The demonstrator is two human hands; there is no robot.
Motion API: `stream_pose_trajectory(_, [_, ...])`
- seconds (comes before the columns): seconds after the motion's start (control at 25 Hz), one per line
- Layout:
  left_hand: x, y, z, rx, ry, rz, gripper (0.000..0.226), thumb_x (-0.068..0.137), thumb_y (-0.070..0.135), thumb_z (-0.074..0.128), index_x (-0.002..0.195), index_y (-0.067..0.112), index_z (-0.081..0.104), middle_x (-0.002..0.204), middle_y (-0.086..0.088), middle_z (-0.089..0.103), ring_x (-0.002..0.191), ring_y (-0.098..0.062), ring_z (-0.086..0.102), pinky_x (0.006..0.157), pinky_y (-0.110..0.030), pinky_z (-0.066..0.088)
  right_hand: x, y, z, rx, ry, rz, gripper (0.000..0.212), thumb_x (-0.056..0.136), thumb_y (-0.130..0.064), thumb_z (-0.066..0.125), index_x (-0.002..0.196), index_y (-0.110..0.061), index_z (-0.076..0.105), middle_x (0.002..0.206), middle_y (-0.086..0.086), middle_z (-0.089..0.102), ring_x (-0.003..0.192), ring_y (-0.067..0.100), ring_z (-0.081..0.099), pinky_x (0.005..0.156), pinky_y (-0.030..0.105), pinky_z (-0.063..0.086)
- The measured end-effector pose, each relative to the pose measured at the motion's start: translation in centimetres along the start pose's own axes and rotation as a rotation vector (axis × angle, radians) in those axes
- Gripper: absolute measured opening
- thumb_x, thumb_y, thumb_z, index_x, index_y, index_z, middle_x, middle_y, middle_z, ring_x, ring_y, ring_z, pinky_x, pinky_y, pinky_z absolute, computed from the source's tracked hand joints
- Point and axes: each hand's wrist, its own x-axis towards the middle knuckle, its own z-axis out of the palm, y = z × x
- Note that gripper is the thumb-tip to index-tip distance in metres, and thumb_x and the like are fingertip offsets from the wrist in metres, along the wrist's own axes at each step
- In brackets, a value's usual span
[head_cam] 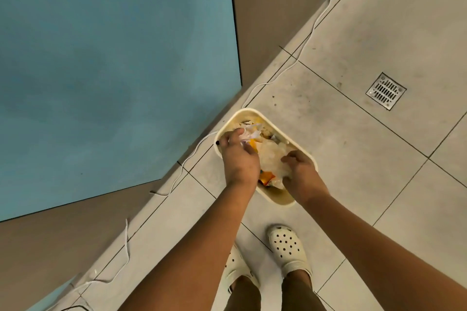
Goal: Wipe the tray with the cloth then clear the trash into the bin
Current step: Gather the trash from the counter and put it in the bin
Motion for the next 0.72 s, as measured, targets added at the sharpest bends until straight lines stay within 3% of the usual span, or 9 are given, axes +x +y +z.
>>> stream_pose_trajectory(0.12, [1.3, -1.4, 1.4, 0.273, -0.359, 0.002, 0.046, 0.096, 0.016, 0.043, 0.142, 0.014, 0.036, 0.150, -0.006, 0.031, 0.137, -0.023, 0.033, 0.110, -0.026, 0.026, 1.5, -0.1, 1.1, -0.070, -0.260, -0.015, 0.081, 0.087, -0.035, 0.058, 0.149, -0.016, 0.009, 0.157, 0.002, 0.005, 0.143, 0.024, 0.016, 0.116, 0.036, 0.019])
stream_pose_trajectory(0.16, [1.3, -1.5, 1.5, 0.302, -0.394, -0.008, 0.046, 0.096, 0.016, 0.041, 0.142, 0.014, 0.036, 0.151, -0.006, 0.031, 0.138, -0.023, 0.031, 0.112, -0.029, 0.025, 1.6, -0.1, 1.1, -0.070, -0.283, 0.005, 0.080, 0.089, -0.034, 0.055, 0.149, -0.016, 0.006, 0.158, 0.002, 0.002, 0.144, 0.023, 0.015, 0.116, 0.035, 0.018])
stream_pose_trajectory(0.24, [0.9, -1.5, 1.3, 0.239, -0.331, 0.000, 0.044, 0.095, 0.011, 0.041, 0.138, 0.013, 0.042, 0.148, -0.005, 0.035, 0.135, -0.021, 0.035, 0.109, -0.026, 0.027, 1.2, 0.2, 0.6, -0.023, -0.202, 0.049, 0.071, 0.091, -0.026, 0.052, 0.149, -0.017, 0.011, 0.158, 0.000, 0.002, 0.141, 0.024, 0.023, 0.114, 0.033, 0.025])
stream_pose_trajectory(0.4, [-0.4, -0.9, -0.5, 0.136, -0.212, 0.034, 0.036, 0.091, 0.006, 0.047, 0.124, 0.013, 0.057, 0.135, -0.007, 0.050, 0.122, -0.020, 0.048, 0.098, -0.021, 0.037, -1.6, 0.4, -0.7, 0.114, -0.042, 0.065, 0.056, 0.090, -0.019, 0.053, 0.142, -0.016, 0.033, 0.152, 0.002, 0.021, 0.127, 0.024, 0.044, 0.105, 0.031, 0.037])
stream_pose_trajectory(0.56, [-2.2, 0.4, -3.2, -0.017, -0.151, -0.051, 0.032, 0.089, 0.005, 0.050, 0.118, 0.015, 0.062, 0.127, -0.005, 0.058, 0.113, -0.018, 0.056, 0.085, -0.017, 0.041, -5.1, 0.2, -1.6, 0.121, -0.014, 0.031, 0.046, 0.088, -0.016, 0.054, 0.133, -0.016, 0.046, 0.144, 0.004, 0.038, 0.124, 0.024, 0.047, 0.102, 0.029, 0.037])
stream_pose_trajectory(0.72, [-5.3, 2.2, -6.8, -0.106, -0.132, -0.073, 0.028, 0.090, 0.007, 0.051, 0.113, 0.016, 0.064, 0.123, 0.000, 0.060, 0.111, -0.014, 0.055, 0.084, -0.016, 0.041, -8.3, -1.6, -3.2, 0.161, 0.016, 0.016, 0.041, 0.088, -0.013, 0.054, 0.129, -0.016, 0.051, 0.139, 0.005, 0.045, 0.121, 0.024, 0.049, 0.099, 0.028, 0.038])
